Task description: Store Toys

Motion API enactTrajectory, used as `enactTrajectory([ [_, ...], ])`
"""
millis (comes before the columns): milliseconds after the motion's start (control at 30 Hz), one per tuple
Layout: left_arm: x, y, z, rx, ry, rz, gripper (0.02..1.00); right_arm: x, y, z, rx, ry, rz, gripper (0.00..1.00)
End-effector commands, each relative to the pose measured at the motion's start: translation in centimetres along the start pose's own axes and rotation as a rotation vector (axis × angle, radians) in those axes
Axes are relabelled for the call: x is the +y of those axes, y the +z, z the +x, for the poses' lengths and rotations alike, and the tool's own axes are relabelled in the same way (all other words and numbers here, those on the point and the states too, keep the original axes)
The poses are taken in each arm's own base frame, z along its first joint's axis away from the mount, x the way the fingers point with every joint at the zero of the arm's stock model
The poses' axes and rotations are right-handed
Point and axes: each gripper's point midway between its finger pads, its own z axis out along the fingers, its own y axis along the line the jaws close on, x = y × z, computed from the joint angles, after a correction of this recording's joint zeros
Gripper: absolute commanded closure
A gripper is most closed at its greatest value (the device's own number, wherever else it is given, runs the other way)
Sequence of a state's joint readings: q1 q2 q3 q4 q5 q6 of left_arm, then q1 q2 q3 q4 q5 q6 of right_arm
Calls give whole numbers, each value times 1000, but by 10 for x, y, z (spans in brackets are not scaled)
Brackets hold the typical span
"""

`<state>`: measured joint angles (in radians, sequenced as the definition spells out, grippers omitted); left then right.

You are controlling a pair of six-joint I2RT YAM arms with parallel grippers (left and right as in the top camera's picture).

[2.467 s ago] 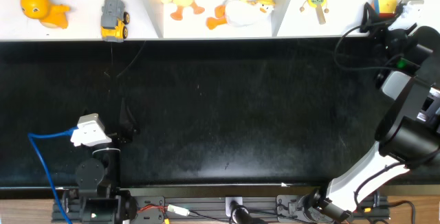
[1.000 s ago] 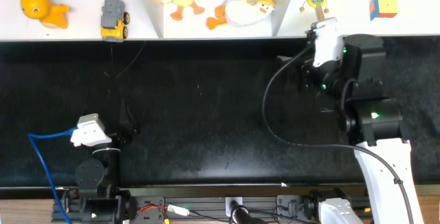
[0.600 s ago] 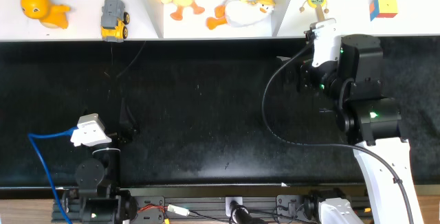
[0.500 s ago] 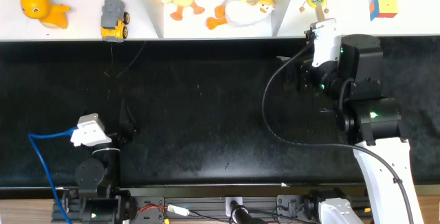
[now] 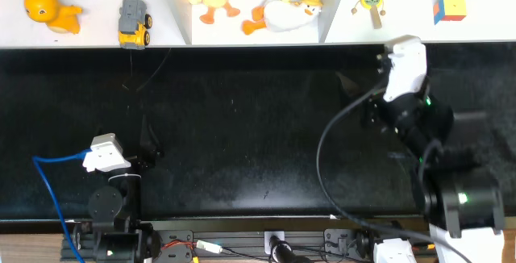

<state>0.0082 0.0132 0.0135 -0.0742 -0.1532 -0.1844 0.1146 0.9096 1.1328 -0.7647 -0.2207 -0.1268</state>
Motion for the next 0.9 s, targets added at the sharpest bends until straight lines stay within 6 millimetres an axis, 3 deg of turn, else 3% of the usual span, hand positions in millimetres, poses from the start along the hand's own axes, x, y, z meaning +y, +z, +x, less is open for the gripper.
enactTrajectory([
  [33, -1, 0, 0, -6, -4, 9, 20, 0, -40, -10, -96, -16, 62, 5],
  [133, -1, 0, 0, -6, -4, 9, 23, -4, -52, 7, -86, -11, 110, 7],
  [267, -1, 0, 0, -6, -4, 9, 20, -3, -54, 37, -130, 38, 110, 7],
  [367, -1, 0, 0, -6, -4, 9, 20, -2, -48, 64, -220, 152, 97, 5],
  [667, -1, 0, 0, -6, -4, 9, 20, -13, -30, 105, -449, 321, 86, 5],
  [900, -1, 0, 0, -6, -4, 9, 20, -30, -10, 140, -468, 429, 147, 5],
])
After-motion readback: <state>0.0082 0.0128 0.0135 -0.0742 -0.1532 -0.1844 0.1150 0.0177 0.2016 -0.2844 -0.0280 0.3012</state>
